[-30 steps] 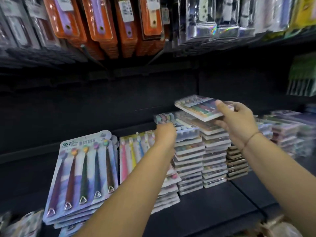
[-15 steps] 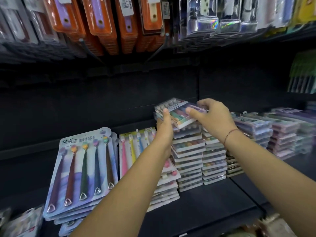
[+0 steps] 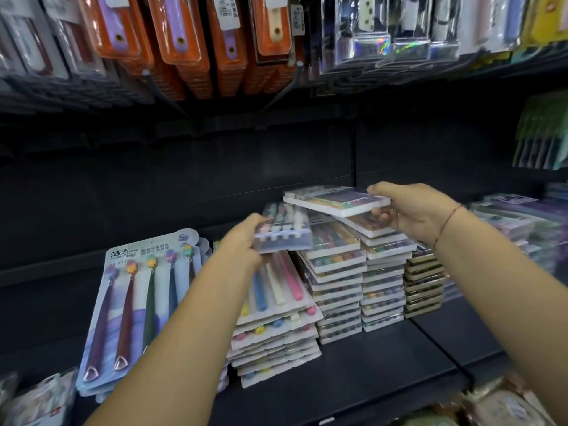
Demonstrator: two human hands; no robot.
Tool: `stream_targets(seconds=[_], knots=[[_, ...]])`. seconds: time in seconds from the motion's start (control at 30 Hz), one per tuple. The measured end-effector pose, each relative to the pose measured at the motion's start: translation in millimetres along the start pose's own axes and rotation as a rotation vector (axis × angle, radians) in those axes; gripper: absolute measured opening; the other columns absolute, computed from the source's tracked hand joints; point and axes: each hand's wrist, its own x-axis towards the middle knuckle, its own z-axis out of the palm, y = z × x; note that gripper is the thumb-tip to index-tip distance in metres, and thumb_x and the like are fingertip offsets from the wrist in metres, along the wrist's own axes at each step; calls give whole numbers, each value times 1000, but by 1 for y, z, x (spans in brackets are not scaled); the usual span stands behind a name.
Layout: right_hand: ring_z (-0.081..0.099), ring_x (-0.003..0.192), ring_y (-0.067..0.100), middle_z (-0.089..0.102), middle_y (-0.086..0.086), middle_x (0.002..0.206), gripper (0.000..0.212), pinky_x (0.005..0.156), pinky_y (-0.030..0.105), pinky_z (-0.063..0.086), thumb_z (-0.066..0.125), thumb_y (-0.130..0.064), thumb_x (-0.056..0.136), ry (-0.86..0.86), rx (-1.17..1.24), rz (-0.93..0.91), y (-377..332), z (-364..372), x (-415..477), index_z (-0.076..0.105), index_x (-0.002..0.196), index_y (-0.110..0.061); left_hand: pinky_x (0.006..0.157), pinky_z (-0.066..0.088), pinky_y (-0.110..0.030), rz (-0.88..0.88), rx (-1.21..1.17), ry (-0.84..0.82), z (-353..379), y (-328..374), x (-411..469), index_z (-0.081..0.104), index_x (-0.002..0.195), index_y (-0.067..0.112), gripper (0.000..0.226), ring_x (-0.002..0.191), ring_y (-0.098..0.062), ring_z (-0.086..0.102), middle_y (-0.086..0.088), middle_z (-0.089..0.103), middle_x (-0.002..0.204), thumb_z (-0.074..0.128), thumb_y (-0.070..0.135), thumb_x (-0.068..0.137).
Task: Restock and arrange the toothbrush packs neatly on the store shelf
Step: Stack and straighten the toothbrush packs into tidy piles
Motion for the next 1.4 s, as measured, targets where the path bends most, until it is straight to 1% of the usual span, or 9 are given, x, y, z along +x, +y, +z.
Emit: stream_targets(seconds=[0.17, 0.37, 0.47, 0.6, 0.73, 0.87, 1.03, 1.23, 1.4], knots=[[53, 39, 6, 59, 13, 70, 15, 38, 13, 45, 64, -9, 91, -53, 138, 44, 12, 12, -33, 60, 97, 4, 34, 46, -21, 44, -108, 47, -34, -10, -9, 57, 74, 6, 23, 39, -14, 61, -5, 65, 51, 55, 9, 96], [61, 49, 8, 62, 12, 83, 20, 47, 17, 53, 64, -8, 92, 6, 371, 28, 47, 36, -58, 57, 109, -2, 76, 57, -40, 188, -221, 251, -56, -16, -12, 58, 80, 9, 16, 63, -16, 57, -4, 59, 79, 61, 12, 95], [63, 57, 14, 62, 14, 92, 30, 50, 19, 54, 65, -7, 91, 85, 466, 12, 64, 43, -60, 55, 118, 0, 67, 55, -34, 222, -250, 258, -57, -17, -24, 57, 81, 9, 15, 66, -17, 59, -5, 60, 80, 56, 8, 97], [71, 66, 17, 65, 24, 104, 35, 54, 21, 56, 64, -6, 92, 142, 542, -5, 77, 48, -56, 51, 122, 6, 52, 57, -27, 206, -270, 194, -56, -20, -34, 57, 81, 8, 16, 54, -13, 62, -2, 62, 70, 56, 6, 96], [73, 75, 20, 64, 28, 107, 29, 59, 22, 58, 57, 2, 95, 137, 547, -11, 82, 48, -51, 49, 122, 9, 82, 58, -44, 197, -235, 128, -51, -24, -40, 63, 93, 4, 5, 79, -23, 70, -10, 69, 91, 60, 6, 94], [66, 76, 20, 62, 13, 85, 8, 64, 27, 58, 55, -7, 97, 41, 407, -13, 76, 44, -70, 55, 91, -3, 64, 54, -27, 259, -199, 50, -39, -22, -60, 64, 88, 7, 10, 46, -5, 63, 3, 67, 54, 58, 8, 95], [67, 69, 21, 73, 10, 92, 43, 55, 29, 54, 59, -47, 81, -289, 149, -132, 59, 31, -115, 58, 111, -17, 68, 59, -27, 387, -61, -182, -2, -32, -81, 64, 121, 9, 29, 78, -13, 72, -10, 74, 104, 63, 8, 92], [53, 44, 14, 62, 7, 57, 13, 40, 22, 43, 57, -22, 96, 18, 242, -245, 62, -45, -81, 56, 101, -10, 94, 44, -22, 764, 748, -215, 60, -42, -79, 48, 132, 34, 41, 113, -5, 55, 9, 52, 129, 59, 43, 93], [56, 42, 11, 64, 3, 53, 33, 42, 22, 46, 61, -26, 95, 281, 191, -227, 63, -141, -7, 40, 116, -12, 120, 1, -44, 909, 1655, -167, 99, -41, -48, 26, 153, 32, 63, 150, -16, 6, 7, 13, 163, 29, 62, 98]])
